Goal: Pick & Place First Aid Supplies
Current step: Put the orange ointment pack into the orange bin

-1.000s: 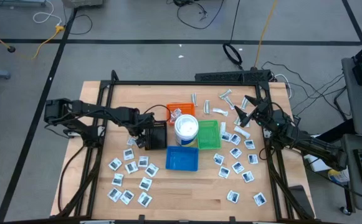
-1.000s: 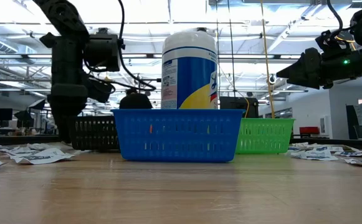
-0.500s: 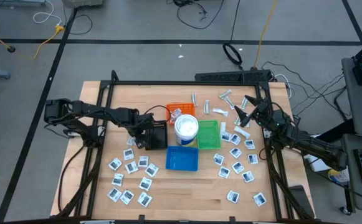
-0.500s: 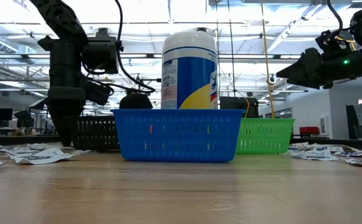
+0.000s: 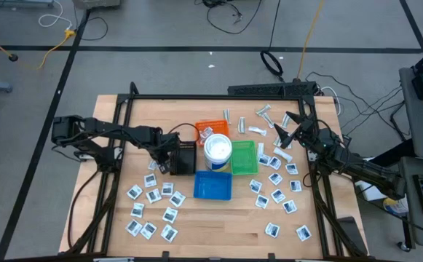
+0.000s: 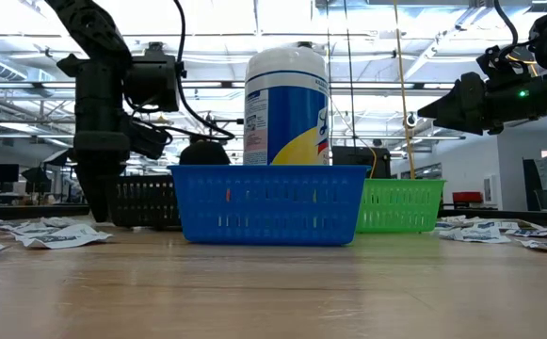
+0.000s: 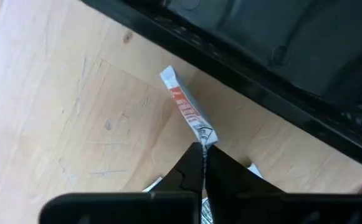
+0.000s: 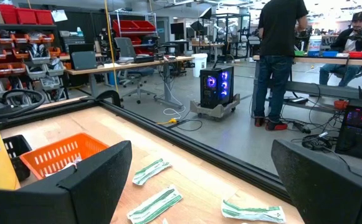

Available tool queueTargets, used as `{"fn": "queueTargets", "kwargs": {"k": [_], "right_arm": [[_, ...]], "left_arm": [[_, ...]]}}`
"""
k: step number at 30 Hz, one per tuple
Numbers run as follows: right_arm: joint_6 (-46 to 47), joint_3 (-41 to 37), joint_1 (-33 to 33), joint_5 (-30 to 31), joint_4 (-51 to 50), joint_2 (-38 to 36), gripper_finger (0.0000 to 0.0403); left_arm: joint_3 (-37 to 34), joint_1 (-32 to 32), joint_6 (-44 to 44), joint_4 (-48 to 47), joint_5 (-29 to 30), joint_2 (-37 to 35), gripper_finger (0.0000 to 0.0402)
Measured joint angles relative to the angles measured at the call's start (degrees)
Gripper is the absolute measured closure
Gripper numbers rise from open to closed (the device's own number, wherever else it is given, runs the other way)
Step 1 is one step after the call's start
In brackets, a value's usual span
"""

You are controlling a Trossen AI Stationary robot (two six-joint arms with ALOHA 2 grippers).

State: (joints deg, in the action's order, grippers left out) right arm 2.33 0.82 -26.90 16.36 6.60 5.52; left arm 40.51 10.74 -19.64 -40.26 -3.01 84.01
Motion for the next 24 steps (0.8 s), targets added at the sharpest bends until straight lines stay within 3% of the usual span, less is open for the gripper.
{"fn": "queueTargets", "kwargs": {"k": [8,24], "right_arm": [[0.0,-0.01,-0.02,0.0,0.02,0.01,0.0023],[-0.01,-0.02,0.01,0.0,0.02,-0.01,0.0023]], "left_arm": [[0.01,0.87,-3.6,-2.89,0.6,-3.43,0.0398],[0.09,5.45,-6.32,-14.78,3.17,-18.0,0.04]]}}
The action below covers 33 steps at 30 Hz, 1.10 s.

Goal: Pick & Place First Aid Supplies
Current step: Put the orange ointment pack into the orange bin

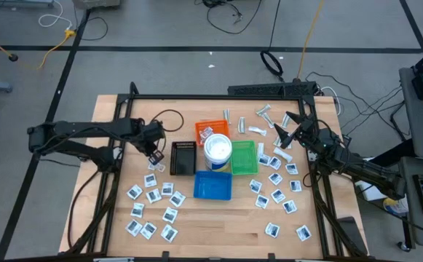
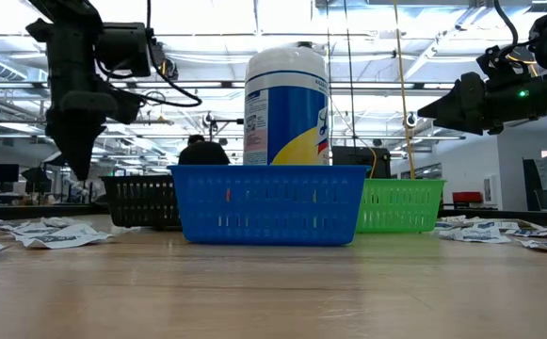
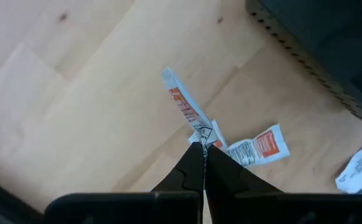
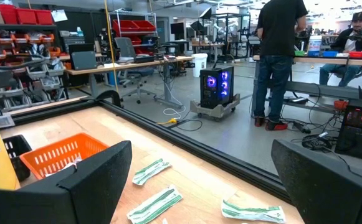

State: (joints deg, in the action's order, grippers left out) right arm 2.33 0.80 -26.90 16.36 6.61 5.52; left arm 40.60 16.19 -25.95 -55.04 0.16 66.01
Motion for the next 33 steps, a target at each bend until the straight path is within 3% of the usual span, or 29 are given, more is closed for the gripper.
{"fn": "queueTargets", "kwargs": {"k": [5,13,19,26,33], "right_arm": [[0.0,0.0,-0.01,0.0,-0.02,0.02,0.0023],[0.0,0.01,-0.01,0.0,-0.01,0.01,0.0023],[0.01,0.0,-0.02,0.0,-0.01,0.01,0.0023],[0.0,0.02,-0.02,0.0,0.0,0.02,0.0023],[0.0,0.0,-0.02,0.0,-0.01,0.0,0.0023]], "left_arm": [[2.84,1.1,5.21,-3.36,-0.22,0.92,0.04],[13.6,6.36,31.25,-3.79,-1.21,10.27,0.0401],[23.08,9.82,42.74,-3.84,-3.54,20.0,0.0401],[36.26,10.86,49.17,-3.88,-5.68,30.85,0.0401],[47.84,10.68,50.21,-5.01,-8.17,39.54,0.0401]]}}
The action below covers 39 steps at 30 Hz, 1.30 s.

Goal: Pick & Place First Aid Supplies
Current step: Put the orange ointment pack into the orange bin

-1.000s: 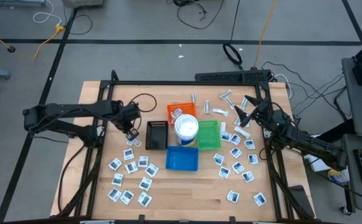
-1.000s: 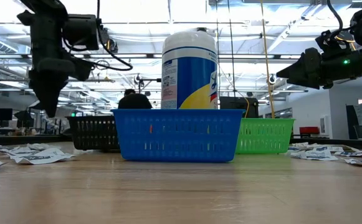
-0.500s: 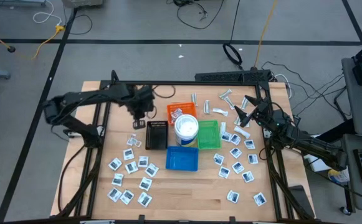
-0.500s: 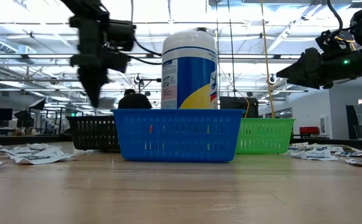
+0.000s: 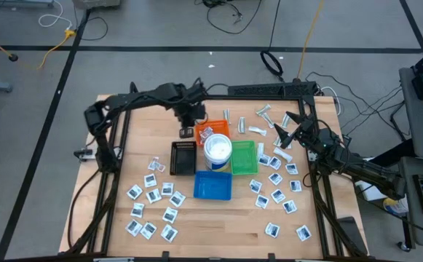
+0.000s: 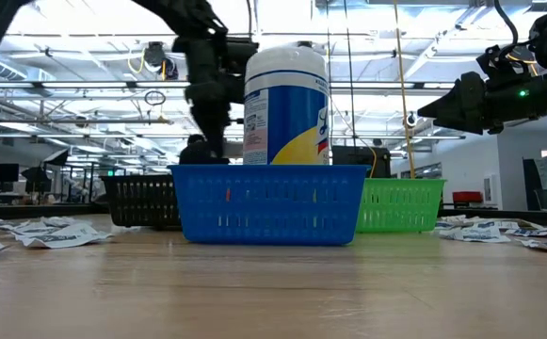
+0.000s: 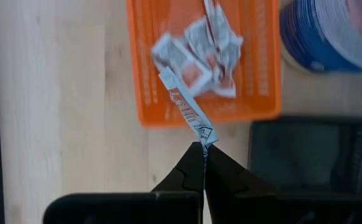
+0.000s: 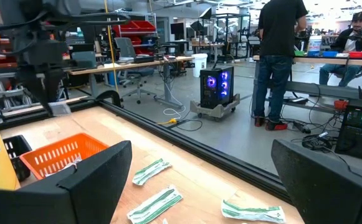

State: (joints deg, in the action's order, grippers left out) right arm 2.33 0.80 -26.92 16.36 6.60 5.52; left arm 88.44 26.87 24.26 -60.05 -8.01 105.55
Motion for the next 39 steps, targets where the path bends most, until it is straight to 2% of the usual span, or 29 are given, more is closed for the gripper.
{"fn": "queueTargets", "kwargs": {"k": [5,14,20,26,32,36,39], "right_arm": [[0.0,0.0,0.02,0.0,0.01,0.0,0.0023],[0.0,0.01,0.01,0.0,0.0,0.02,0.0023],[0.0,0.0,0.02,0.0,0.01,0.02,0.0023],[0.02,0.01,0.02,0.0,-0.01,0.02,0.0023],[0.0,0.02,0.0,0.0,-0.01,0.0,0.0023],[0.02,0.02,0.0,0.0,0.0,0.01,0.0023],[0.0,0.0,0.0,0.01,0.01,0.01,0.0023]], "left_arm": [[4.21,-0.82,0.65,0.53,-0.04,4.3,0.0401],[4.24,-2.79,0.54,3.8,-0.05,9.73,0.0401],[4.24,-3.56,-1.48,5.0,-0.09,10.59,0.0391],[4.24,-3.77,-2.0,5.03,0.27,10.58,0.0342],[4.24,-3.8,-2.57,5.09,0.92,10.59,0.0252],[4.22,-3.8,-5.88,5.18,2.09,9.55,0.0196],[4.22,-3.4,-10.48,5.24,5.42,7.75,0.0171]]}}
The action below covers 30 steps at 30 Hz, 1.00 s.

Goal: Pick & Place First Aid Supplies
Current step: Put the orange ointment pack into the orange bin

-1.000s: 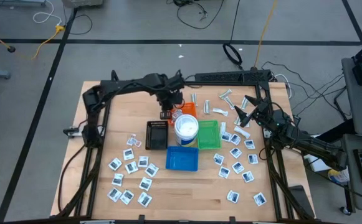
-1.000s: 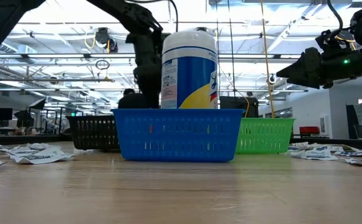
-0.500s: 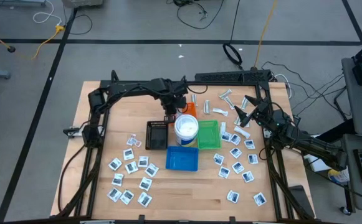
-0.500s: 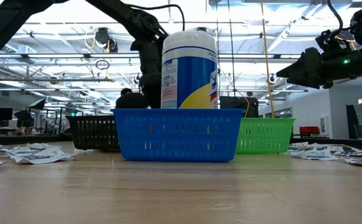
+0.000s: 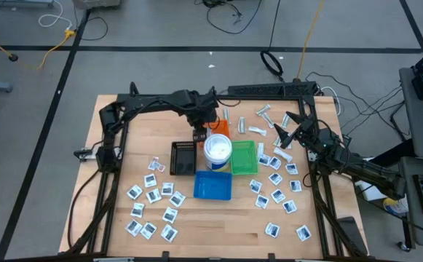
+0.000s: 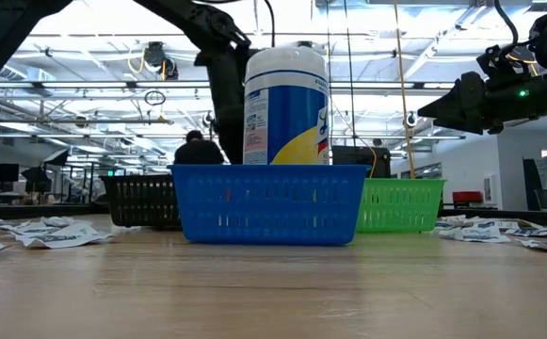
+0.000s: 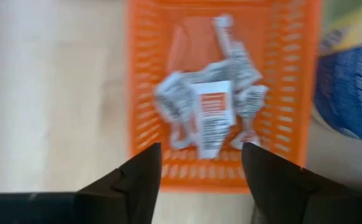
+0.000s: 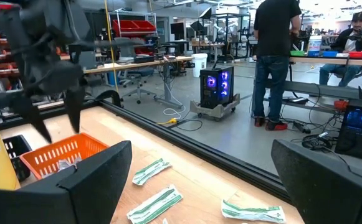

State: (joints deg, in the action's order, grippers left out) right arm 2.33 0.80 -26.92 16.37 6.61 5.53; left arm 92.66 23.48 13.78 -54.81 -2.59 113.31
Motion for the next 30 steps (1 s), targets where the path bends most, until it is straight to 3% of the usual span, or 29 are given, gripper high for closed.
{"fn": "queueTargets", "kwargs": {"k": [7,16,30], "right_arm": [[0.0,0.0,0.0,0.0,0.0,-0.01,0.0023],[0.0,0.01,0.01,0.0,-0.02,-0.01,0.0023],[0.0,0.01,0.01,-0.01,0.0,-0.01,0.0023]], "left_arm": [[0.0,2.42,-10.86,-1.39,3.12,-4.1,0.0149],[-0.66,4.77,-27.26,-5.8,3.29,-5.54,0.0159],[-21.6,3.64,-40.96,-4.66,5.66,-22.24,0.0173]]}}
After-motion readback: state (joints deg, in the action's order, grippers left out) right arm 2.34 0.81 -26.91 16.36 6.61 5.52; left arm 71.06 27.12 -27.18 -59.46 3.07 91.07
